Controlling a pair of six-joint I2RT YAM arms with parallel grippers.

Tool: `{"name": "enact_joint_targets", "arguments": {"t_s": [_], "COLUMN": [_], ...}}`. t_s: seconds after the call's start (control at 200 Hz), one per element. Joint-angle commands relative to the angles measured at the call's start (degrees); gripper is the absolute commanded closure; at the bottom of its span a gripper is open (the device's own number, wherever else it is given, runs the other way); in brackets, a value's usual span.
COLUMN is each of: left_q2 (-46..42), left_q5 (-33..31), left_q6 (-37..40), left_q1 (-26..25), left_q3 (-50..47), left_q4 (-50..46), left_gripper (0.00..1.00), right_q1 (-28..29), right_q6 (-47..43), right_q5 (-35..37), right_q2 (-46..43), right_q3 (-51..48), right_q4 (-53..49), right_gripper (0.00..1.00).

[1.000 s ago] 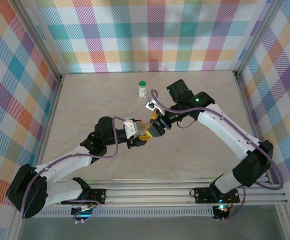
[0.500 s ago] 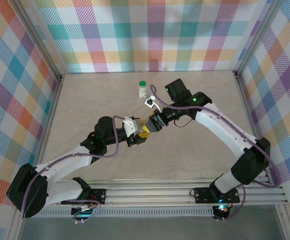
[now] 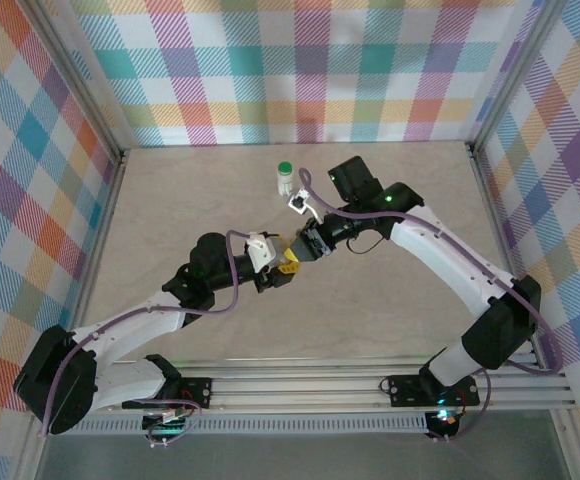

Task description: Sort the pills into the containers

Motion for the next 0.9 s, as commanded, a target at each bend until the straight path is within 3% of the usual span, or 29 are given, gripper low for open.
{"name": "enact_joint_targets", "arguments": {"t_s": [0.0,0.065,0.225,0.255,0.285,0.3,0.39,0.59,0.71,0.81,0.895], "left_q2": [-0.71,-0.9,-1.05,-1.04,-1.1,-1.15,-1.67,-4.3,-5.04,-5.12,-5.89], "left_q5": [-3.99,-4.48,-5.21,-5.49,-5.64,-5.78,-6.89,-13.39,-21.86,-31.71,-44.48], "left_q6": [-0.23,-0.3,-0.28,-0.23,-0.31,-0.25,-0.03,-1.19,-7.06,-12.64,-19.59], "left_q1": [-0.59,-0.58,-0.58,-0.58,-0.58,-0.58,-0.58,-0.58,-0.58,-0.56,-0.54], "left_q3": [0.67,0.48,0.27,0.29,0.25,0.25,-0.03,-1.46,-1.46,-1.68,-1.99], "left_q4": [4.17,4.22,4.39,4.39,4.31,4.23,3.9,3.77,4.45,4.76,4.29], "left_gripper": [0.35,0.28,0.22,0.17,0.02,0.0,0.0,0.0,0.0,0.0,0.0], "right_q1": [-1.51,-2.05,-2.97,-3.22,-3.52,-3.8,-5.92,-10.67,-14.18,-16.92,-18.84], "right_q6": [4.61,4.86,5.39,5.47,5.56,5.56,6.25,3.47,0.94,-0.15,-0.75], "right_q5": [4.45,5.15,6.85,7.33,7.86,8.11,10.34,30.14,42.06,44.24,44.25], "right_q2": [0.27,-0.13,-0.93,-1.06,-1.23,-1.3,-1.29,5.52,13.52,20.73,26.64], "right_q3": [1.64,1.64,1.81,1.93,1.99,2.13,3.04,9.36,15.32,21.52,26.4], "right_q4": [-0.44,-0.57,-1.02,-1.23,-1.33,-1.37,-1.69,-5.48,-6.3,-7.05,-8.02], "right_gripper": [0.81,0.82,0.83,0.83,0.83,0.83,0.84,0.85,0.85,0.85,0.85]}}
